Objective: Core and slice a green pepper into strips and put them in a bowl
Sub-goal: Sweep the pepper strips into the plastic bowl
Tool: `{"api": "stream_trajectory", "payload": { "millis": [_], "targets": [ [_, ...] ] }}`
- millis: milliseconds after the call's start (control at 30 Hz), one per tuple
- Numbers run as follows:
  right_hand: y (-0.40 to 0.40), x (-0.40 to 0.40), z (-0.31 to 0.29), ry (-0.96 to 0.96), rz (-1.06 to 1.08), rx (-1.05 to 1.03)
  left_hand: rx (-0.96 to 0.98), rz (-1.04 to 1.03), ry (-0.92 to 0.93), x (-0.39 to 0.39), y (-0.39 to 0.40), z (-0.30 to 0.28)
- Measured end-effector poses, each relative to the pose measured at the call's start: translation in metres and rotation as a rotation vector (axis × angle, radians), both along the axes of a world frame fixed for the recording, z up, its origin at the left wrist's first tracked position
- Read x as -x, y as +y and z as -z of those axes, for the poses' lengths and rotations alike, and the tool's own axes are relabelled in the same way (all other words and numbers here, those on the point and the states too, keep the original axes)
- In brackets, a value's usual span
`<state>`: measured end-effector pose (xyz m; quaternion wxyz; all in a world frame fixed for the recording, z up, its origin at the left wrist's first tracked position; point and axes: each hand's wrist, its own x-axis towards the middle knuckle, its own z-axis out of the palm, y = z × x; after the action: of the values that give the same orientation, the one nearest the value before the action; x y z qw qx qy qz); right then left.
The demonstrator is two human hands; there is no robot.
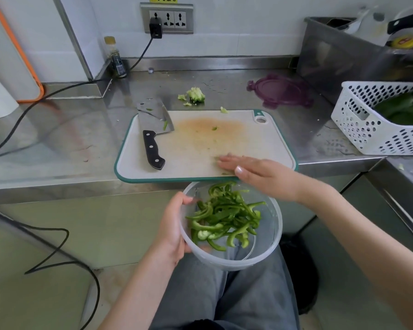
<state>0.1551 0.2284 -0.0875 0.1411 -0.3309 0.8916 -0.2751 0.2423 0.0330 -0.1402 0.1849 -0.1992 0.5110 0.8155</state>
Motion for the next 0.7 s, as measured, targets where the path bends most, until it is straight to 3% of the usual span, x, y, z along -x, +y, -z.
{"api": "stream_trajectory", "payload": {
  "millis": [100, 200, 300, 400, 467, 600, 700],
  "targets": [
    [0.006, -0.031, -0.002, -0.073, -0.07, 0.119, 0.007, -0.004, 0.007, 0.001, 0.0, 0.001],
    [0.009, -0.047, -0.005, -0.328, -0.039, 0.264, 0.023, 0.002, 0.027, 0.001, 0.001, 0.001],
    [0.006, -0.044, -0.008, -0.287, 0.078, 0.403, 0.01, -0.006, 0.041, 0.001, 0.001, 0.001],
    [0.0, -0.039, -0.012, -0.108, 0.044, 0.229, 0.0, -0.001, 0.018, 0.001, 0.001, 0.002],
    [-0.002, -0.042, -0.009, -0.114, -0.01, 0.121, 0.006, 0.009, 0.023, 0.001, 0.0, 0.002],
    [0.001, -0.043, -0.002, -0.009, 0.072, 0.217, 0.001, 0.024, 0.027, 0.001, -0.002, 0.004],
    [0.0, -0.047, 0.0, 0.013, -0.009, -0.082, 0.034, 0.025, 0.028, 0.001, -0.003, 0.006]
  ]
}}
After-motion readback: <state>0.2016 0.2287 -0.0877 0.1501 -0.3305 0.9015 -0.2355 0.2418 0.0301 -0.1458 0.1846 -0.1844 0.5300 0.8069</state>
